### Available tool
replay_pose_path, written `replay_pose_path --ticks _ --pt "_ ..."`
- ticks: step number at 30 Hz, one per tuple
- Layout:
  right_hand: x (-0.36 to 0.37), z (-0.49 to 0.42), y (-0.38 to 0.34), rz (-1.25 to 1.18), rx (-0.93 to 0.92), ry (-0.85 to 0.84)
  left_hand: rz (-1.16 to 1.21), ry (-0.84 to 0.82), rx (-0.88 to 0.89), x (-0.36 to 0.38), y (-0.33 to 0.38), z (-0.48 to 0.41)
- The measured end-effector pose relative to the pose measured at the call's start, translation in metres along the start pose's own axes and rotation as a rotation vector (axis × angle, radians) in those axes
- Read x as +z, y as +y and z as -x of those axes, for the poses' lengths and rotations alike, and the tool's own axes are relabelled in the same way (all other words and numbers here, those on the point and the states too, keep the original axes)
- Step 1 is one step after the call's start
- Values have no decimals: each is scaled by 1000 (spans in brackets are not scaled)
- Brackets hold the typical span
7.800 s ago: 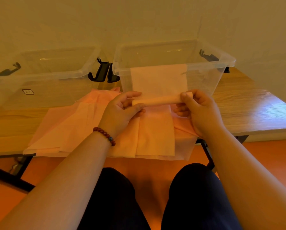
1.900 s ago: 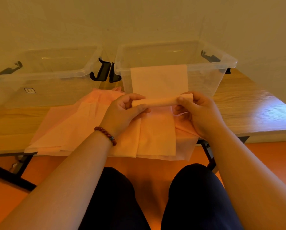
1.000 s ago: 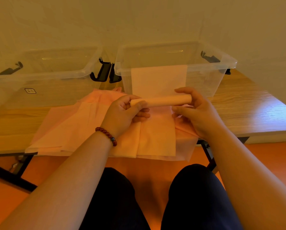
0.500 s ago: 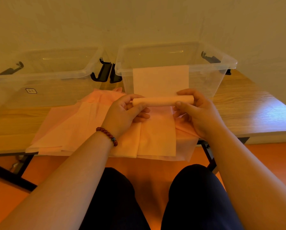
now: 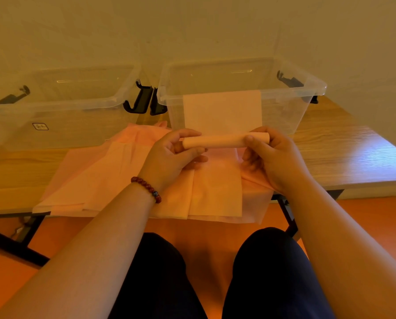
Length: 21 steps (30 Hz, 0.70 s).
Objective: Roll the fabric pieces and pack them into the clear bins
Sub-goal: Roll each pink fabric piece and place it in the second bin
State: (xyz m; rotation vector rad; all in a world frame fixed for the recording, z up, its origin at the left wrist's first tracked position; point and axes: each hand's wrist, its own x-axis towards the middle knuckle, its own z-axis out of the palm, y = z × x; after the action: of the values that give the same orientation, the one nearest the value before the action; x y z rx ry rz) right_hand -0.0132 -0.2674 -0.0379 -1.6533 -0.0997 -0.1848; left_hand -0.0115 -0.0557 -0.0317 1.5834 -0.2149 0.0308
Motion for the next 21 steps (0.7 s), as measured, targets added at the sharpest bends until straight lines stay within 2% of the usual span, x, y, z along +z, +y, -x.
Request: replay_pose_path --ticks 4,7,15,21 --pt "-1 -2 2 -43 13 -47 -26 34 -2 -1 -3 -2" --pt "-1 -2 3 13 -3 -44 -30 44 0 -1 -3 -2" --pt "0 1 0 8 0 -22 -2 -5 1 -1 -1 0" --pt "-2 -2 2 57 0 -46 -81 -28 26 -1 -3 -1"
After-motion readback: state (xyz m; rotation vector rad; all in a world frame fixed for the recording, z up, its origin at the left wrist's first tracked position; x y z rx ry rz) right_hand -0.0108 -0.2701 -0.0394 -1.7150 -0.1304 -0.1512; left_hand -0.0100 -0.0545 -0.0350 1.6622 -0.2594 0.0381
